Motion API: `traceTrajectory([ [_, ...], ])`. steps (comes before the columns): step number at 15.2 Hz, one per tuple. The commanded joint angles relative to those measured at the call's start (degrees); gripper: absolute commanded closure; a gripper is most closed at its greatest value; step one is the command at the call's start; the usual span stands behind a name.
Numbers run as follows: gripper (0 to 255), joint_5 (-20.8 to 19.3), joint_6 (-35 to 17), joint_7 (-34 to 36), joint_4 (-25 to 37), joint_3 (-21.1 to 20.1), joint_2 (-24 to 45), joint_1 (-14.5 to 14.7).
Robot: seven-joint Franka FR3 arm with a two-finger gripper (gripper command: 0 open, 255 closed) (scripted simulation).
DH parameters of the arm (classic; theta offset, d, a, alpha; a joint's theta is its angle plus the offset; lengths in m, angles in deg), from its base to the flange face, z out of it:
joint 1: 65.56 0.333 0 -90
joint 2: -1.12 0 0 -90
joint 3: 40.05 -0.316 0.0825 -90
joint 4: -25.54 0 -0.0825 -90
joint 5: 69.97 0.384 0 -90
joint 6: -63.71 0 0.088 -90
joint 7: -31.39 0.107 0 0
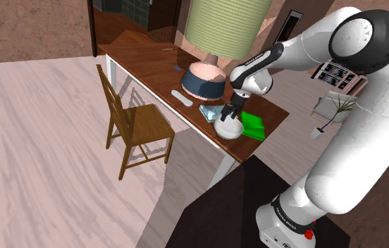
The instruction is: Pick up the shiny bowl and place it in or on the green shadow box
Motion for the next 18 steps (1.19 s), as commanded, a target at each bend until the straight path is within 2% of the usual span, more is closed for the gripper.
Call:
traceTrajectory([
  [1,0,2.7,-1.1,-3.0,3.3,-0.6,5.0,-1.5],
  [7,0,7.6,-2.7,-8.5,13.5,-3.2,17.7,-6.6],
  [14,0,10.0,-6.3,-10.2,14.4,-5.3,22.2,-7.8],
  [18,0,10.2,-6.6,-10.3,14.4,-5.5,22.6,-7.9],
])
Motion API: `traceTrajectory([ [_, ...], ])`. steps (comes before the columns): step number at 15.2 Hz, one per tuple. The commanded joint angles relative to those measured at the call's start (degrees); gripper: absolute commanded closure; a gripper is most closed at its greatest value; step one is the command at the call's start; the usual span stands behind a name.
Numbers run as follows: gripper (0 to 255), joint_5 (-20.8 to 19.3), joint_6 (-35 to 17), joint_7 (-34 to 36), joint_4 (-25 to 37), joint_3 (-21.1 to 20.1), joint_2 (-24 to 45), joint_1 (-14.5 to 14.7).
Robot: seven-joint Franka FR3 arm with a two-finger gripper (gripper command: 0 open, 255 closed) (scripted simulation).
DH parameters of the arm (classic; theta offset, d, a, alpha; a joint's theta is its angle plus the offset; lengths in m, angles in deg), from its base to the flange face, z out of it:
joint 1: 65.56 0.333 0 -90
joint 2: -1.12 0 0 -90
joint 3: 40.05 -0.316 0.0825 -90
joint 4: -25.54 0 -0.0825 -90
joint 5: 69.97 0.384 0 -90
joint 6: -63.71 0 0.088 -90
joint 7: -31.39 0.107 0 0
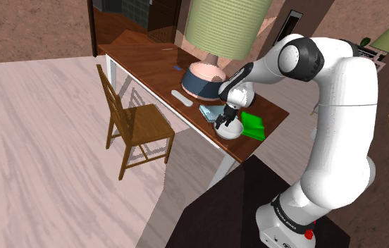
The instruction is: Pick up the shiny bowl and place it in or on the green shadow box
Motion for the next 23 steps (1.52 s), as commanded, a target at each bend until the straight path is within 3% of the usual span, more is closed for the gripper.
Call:
traceTrajectory([
  [1,0,0.0,-0.1,0.0,0.1,0.0,0.1,0.0],
  [4,0,0.0,-0.1,0.0,0.1,0.0,0.1,0.0],
  [5,255,0.0,-0.1,0.0,0.1,0.0,0.1,0.0],
  [14,255,0.0,-0.1,0.0,0.1,0.0,0.1,0.0],
  [23,255,-3.1,4.3,2.4,-1.5,2.6,-6.0,1.9],
])
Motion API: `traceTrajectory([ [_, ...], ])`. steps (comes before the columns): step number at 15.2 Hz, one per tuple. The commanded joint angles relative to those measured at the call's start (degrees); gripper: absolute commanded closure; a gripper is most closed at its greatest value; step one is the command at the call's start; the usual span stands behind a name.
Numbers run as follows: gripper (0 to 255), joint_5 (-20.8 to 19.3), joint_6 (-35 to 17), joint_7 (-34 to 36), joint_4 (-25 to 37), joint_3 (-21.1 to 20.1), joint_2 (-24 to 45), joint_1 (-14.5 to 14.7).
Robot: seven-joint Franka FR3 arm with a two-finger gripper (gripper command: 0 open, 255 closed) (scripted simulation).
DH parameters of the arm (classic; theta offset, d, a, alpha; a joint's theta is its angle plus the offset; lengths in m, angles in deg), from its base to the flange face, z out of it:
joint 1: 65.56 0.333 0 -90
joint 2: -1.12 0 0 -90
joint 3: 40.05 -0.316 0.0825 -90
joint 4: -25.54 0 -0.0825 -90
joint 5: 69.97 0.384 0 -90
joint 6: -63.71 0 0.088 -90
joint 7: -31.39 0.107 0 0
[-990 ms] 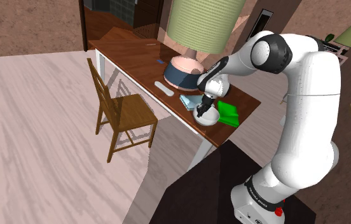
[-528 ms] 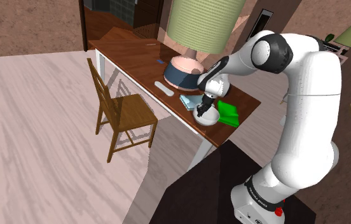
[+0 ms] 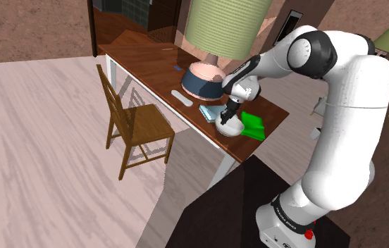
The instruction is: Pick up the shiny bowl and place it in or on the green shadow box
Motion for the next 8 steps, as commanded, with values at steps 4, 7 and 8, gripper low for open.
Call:
traceTrajectory([
  [4,255,-1.9,2.5,1.4,-0.6,1.4,-3.3,1.0],
  [7,255,-3.0,4.1,2.3,-0.7,2.1,-5.2,1.5],
  [8,255,-3.4,4.7,2.6,-0.8,2.4,-5.8,1.7],
])
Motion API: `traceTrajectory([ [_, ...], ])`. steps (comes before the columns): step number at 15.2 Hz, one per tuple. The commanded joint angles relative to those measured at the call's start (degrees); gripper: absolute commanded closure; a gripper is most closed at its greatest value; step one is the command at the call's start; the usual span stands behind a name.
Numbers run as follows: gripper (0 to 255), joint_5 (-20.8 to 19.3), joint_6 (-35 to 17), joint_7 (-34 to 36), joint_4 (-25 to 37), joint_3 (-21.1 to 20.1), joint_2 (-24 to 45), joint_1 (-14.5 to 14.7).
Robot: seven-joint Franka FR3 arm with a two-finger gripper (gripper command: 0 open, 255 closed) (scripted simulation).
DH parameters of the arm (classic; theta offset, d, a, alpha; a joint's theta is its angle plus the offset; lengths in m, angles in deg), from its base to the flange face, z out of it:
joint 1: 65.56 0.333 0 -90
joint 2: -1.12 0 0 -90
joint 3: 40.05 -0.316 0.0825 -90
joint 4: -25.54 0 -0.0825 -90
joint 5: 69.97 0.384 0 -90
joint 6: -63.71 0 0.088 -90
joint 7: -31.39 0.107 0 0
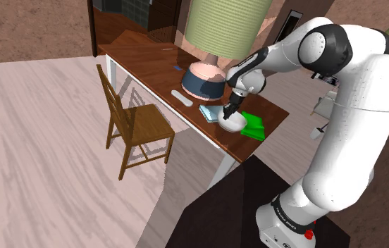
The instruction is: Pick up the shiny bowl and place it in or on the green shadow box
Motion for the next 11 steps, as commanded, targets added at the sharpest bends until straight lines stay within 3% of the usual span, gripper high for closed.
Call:
traceTrajectory([
  [1,255,-0.7,1.1,0.6,0.0,0.4,-1.1,0.3],
  [6,255,-2.7,3.9,2.0,0.2,1.5,-4.1,1.1],
  [11,255,-2.4,7.9,-3.7,5.4,3.2,-1.9,-3.9],
])
